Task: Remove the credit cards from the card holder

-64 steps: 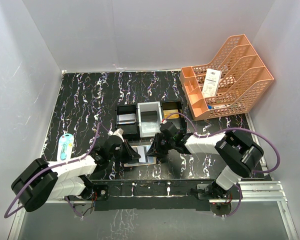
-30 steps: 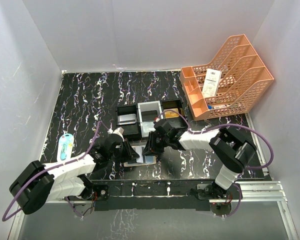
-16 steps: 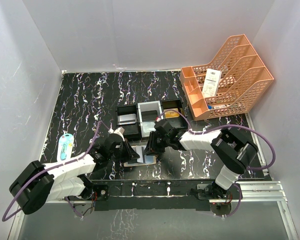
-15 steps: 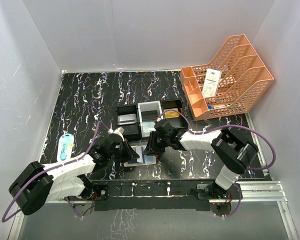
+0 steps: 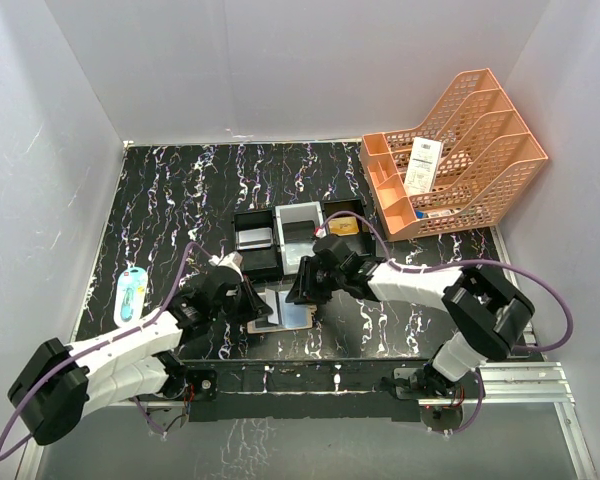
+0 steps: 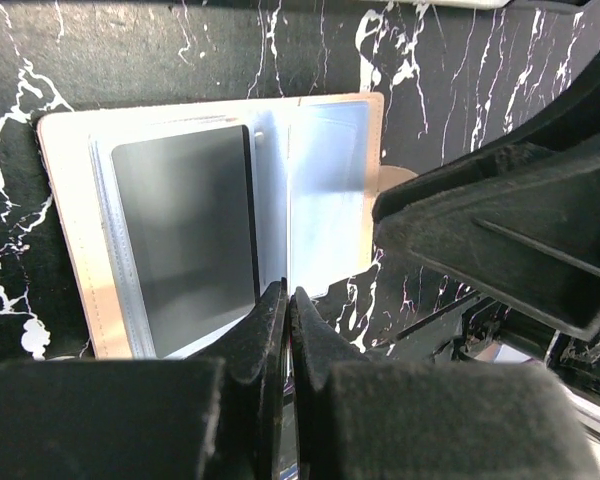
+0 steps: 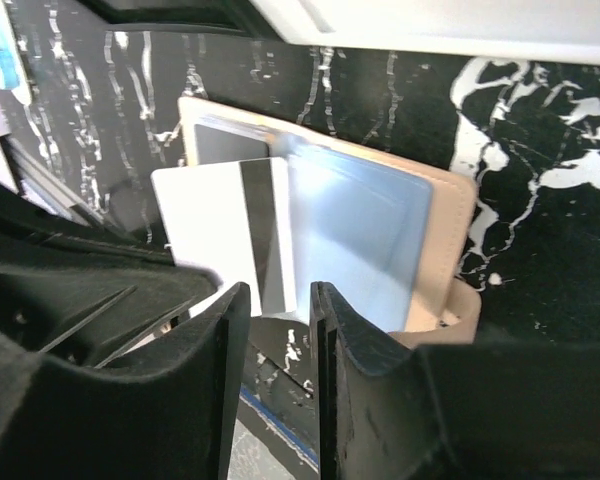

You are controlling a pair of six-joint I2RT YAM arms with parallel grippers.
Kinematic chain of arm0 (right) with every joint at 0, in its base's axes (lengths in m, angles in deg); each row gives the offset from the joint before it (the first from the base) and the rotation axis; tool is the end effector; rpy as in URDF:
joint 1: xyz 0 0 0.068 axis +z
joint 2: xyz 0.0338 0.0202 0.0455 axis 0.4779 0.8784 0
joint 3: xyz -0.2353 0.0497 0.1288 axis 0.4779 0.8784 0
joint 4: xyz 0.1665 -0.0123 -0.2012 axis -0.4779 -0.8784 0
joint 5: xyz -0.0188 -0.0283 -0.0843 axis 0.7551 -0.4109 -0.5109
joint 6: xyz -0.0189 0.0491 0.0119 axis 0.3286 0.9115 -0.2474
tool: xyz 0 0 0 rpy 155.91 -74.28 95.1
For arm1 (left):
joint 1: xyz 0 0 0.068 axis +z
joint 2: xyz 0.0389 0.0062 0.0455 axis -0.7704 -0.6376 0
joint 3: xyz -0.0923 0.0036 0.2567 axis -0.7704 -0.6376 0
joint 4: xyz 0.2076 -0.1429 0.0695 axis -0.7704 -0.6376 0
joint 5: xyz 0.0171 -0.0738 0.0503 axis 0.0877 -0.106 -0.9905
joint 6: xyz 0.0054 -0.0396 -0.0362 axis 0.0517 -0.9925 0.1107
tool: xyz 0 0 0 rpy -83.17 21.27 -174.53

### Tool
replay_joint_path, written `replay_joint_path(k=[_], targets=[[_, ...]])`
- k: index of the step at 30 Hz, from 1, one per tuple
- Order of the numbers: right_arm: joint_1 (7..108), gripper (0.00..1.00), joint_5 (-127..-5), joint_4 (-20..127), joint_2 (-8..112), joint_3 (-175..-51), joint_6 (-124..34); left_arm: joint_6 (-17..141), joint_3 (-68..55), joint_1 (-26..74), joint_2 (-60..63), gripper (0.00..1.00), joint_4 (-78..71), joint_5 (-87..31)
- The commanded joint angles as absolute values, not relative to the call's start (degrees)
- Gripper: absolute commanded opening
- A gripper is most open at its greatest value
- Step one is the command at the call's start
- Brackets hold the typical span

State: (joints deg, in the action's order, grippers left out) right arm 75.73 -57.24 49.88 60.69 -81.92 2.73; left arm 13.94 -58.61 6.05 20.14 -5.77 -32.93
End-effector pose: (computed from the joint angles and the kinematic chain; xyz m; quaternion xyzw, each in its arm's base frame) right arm 0.1996 0.2299 0.1626 0.0101 0.9306 0.3475 0.1147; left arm 0.1381 -0.1378 0.1720 -0.1032 0.8860 -0.3714 0.2577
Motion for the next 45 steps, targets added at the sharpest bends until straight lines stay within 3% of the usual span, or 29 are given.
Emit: replay_joint_path(k=[1,17,34,45], targets=[[75.74,0.30,-56.43,54.84,56.37,-82.69,2.20,15.38,-55.61,6.10,22.00,0.00,-9.16,-34.80],[75.66,0.63,-57.22,57.84,48.56,-79.86,3.05,18.45,-53.54,6.09,26.56,0.00,-11.10,-34.80],[75.66,0.64,-59.06,86.35,42.58,-65.22,5.06,19.34,-55.85,6.56,32.68,0.00,-7.18,-30.60],[75.66,0.64,-59.99,100.55,38.71,-57.95,6.16,17.15,-62.63,18.80,40.01,0.00,2.97,-13.66]])
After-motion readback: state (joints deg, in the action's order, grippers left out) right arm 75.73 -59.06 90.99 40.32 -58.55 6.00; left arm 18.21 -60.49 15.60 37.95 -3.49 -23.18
